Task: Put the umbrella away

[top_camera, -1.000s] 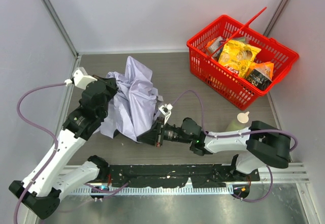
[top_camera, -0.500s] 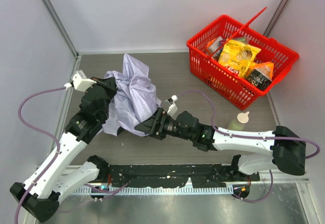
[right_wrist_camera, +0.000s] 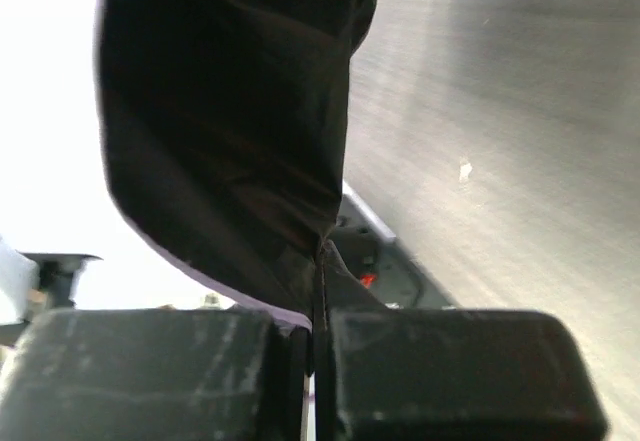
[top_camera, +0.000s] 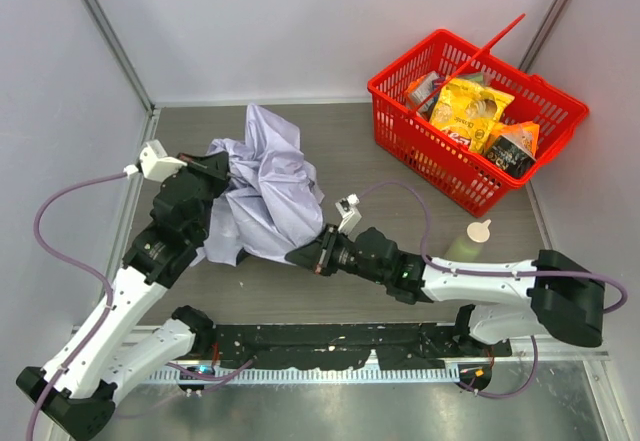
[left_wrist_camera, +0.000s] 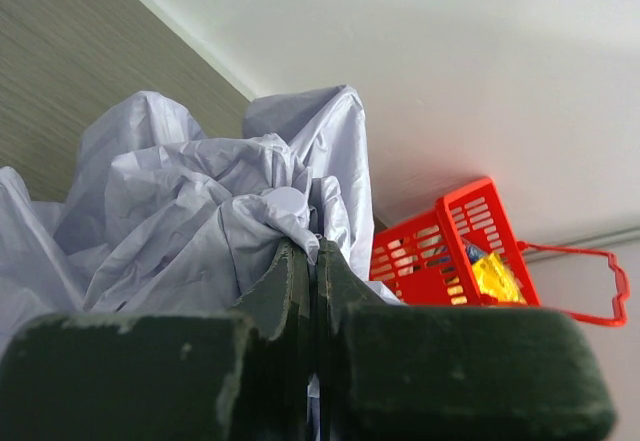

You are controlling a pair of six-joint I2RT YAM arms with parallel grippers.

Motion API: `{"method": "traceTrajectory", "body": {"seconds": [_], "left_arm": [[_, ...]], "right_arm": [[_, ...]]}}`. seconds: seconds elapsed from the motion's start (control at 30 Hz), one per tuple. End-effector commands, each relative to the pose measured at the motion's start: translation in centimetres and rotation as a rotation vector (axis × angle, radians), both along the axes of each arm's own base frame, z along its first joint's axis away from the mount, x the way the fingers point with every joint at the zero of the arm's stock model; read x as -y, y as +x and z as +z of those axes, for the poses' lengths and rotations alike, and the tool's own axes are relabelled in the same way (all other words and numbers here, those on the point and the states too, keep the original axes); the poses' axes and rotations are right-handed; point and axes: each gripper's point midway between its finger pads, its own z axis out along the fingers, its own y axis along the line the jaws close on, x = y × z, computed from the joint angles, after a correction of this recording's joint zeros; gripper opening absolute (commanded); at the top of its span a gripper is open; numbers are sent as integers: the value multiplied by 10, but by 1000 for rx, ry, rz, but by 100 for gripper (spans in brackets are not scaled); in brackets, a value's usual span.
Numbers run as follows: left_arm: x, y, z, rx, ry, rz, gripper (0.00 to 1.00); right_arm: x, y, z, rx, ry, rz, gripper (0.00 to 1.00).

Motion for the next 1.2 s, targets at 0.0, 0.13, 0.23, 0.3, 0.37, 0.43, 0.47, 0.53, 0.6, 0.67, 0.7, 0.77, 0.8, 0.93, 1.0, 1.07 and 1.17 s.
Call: {"method": "traceTrajectory", "body": {"seconds": [0.0,0.13,0.23,0.3,0.37,0.43,0.47,0.53,0.6,0.67,0.7,0.77,0.8,0.93,1.0,1.07,1.17], "left_arm": [[15,-10,26,67,-37,-109,0],[47,-22,20,67,46,-324,0],[72,-33,12,69,78,-488,0],[77,-36,9,84,101,-525,0],[78,-39,14,116,126,-542,0],[84,-40,19,152,175,-582,0],[86,-42,21,162,201,-603,0],[89,-40,19,165,268,-629,0],[88,-38,15,163,306,-623,0],[85,-34,13,163,325,-601,0],[81,-32,13,164,325,-578,0],[78,-28,11,163,301,-546,0],[78,-26,11,167,286,-535,0],[89,-23,17,204,219,-570,0],[96,-23,22,218,191,-601,0],[101,-23,23,224,157,-616,0],[116,-26,28,275,79,-685,0]], "right_arm": [[20,-10,26,505,-44,123,1],[36,-24,20,794,-187,268,2],[41,-28,36,854,-203,314,16],[45,-30,35,833,-207,343,21],[52,-27,25,806,-229,339,22],[61,-26,14,801,-293,350,21],[65,-31,11,792,-328,387,21],[68,-42,24,784,-302,436,22],[70,-53,42,766,-232,443,24],[74,-64,66,776,-119,431,26],[79,-68,74,783,-82,423,30],[78,-73,98,783,45,385,41],[76,-75,102,767,86,382,43],[50,-76,101,649,189,425,43],[39,-62,84,602,74,403,43],[42,-28,58,526,-99,254,47],[25,-20,46,467,-124,260,40]]}}
